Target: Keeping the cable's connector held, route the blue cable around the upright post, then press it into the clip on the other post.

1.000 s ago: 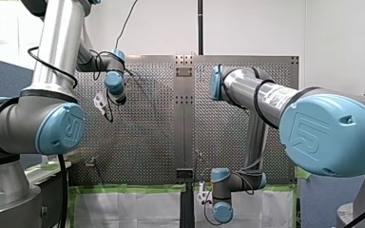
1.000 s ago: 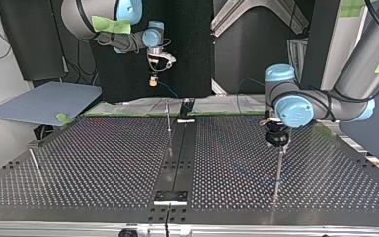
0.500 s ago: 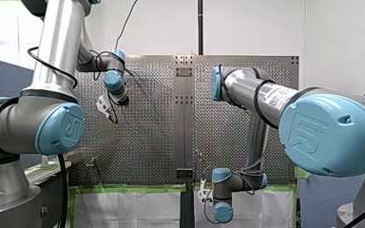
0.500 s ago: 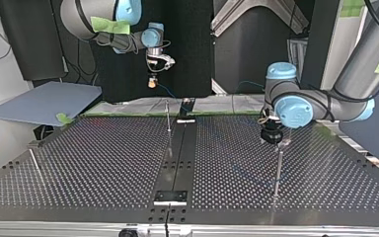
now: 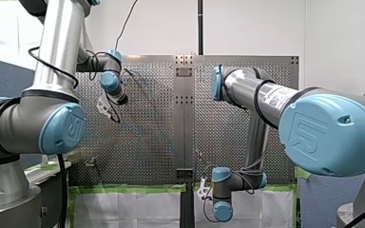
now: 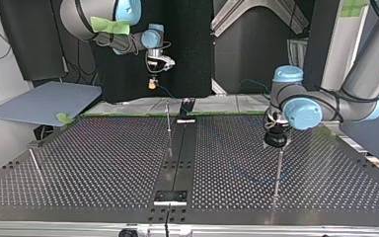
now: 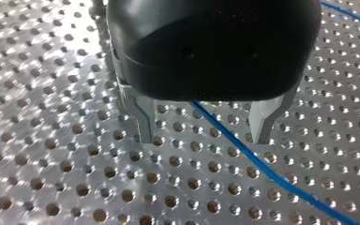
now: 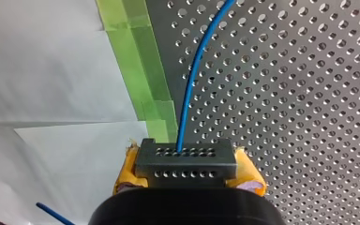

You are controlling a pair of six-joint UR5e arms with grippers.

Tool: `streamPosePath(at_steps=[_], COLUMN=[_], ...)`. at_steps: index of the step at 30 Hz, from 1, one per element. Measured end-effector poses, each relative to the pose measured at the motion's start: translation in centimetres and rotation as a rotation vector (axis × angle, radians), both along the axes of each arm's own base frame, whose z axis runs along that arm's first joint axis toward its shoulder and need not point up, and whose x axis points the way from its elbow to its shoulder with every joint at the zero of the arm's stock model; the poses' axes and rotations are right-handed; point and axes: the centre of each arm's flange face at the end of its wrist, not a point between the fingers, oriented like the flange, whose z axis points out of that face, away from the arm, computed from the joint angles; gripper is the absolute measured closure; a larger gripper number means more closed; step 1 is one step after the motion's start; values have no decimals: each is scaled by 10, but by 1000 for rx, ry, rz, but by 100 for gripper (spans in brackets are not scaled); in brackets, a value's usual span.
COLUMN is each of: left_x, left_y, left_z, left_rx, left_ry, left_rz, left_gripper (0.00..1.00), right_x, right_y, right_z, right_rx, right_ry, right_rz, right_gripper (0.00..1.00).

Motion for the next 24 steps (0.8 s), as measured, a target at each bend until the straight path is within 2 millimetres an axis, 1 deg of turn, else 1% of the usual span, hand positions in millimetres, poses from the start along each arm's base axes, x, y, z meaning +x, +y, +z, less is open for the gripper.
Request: streamPosePath(at_steps=[10, 17, 24], left_x=[-7, -12, -7], left_y=[17, 29, 45], left_z=[16, 11, 13], left_rx=[-77, -136, -156], left_ry=[-5, 4, -22], left_rz=[43, 71, 104], left_gripper=[0, 0, 0], right_x=[1, 3, 5], right_y=[1, 0, 1], right_z=[0, 0, 0], right_rx=[2, 0, 2], right_ry=[5, 3, 8], right_rz=[14, 22, 31], right_gripper=[100, 100, 100])
